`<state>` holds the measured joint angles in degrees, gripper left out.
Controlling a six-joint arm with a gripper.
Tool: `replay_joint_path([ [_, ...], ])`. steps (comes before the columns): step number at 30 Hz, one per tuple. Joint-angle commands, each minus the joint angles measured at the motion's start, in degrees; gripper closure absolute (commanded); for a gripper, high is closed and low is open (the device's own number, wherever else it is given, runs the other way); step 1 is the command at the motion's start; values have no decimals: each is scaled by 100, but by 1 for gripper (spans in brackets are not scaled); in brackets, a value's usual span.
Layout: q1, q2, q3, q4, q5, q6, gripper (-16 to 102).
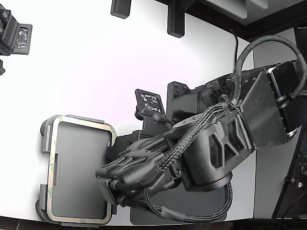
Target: Grab top frame and put it into gray box.
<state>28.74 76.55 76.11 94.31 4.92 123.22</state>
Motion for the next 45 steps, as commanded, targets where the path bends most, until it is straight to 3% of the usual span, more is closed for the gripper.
replay_joint_path([
  [1,-88,105,-158,70,-18,18,99],
  [36,-185,-9,-105,70,-97,-132,98],
  [45,-202,-26,-220,62,-141,-237,86],
])
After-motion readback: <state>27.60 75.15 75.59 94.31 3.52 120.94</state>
